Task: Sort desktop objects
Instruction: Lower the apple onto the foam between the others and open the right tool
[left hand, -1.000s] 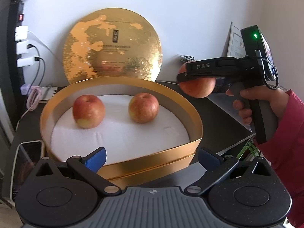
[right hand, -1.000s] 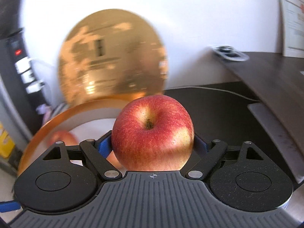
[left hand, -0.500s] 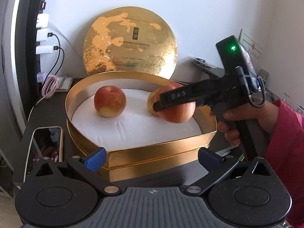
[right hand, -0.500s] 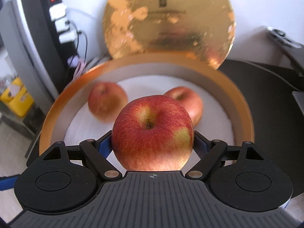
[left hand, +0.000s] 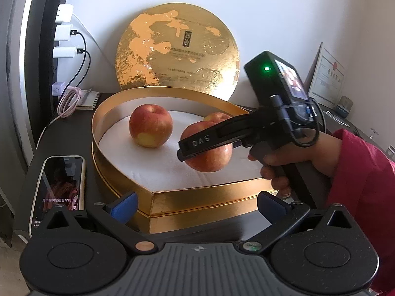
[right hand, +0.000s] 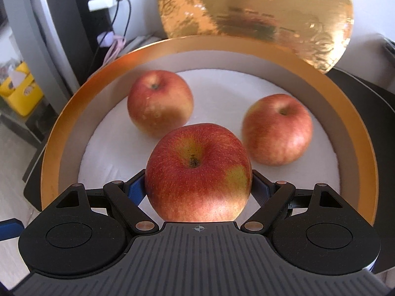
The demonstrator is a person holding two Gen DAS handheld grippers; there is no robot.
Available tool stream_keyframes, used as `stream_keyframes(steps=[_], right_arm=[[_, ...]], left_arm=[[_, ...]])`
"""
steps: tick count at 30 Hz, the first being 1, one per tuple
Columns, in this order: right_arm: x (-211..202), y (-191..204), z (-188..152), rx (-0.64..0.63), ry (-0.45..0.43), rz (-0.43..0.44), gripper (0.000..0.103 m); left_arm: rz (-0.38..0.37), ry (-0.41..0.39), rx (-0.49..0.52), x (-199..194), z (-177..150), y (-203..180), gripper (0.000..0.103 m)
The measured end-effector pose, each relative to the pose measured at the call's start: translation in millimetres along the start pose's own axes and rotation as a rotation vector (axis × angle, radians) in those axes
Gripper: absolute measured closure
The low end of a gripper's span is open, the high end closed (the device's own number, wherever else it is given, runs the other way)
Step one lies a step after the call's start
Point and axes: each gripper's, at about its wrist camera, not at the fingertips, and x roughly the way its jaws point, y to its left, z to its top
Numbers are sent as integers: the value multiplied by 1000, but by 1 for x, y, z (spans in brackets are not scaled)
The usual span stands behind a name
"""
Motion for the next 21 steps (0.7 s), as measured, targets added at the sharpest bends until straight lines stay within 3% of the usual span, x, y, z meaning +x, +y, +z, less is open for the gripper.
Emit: stream_keyframes(steps=[21], right_arm=[[15, 7, 2, -7, 56, -9, 17]], left_arm=[[-1, 20, -33, 4, -3, 11, 0]])
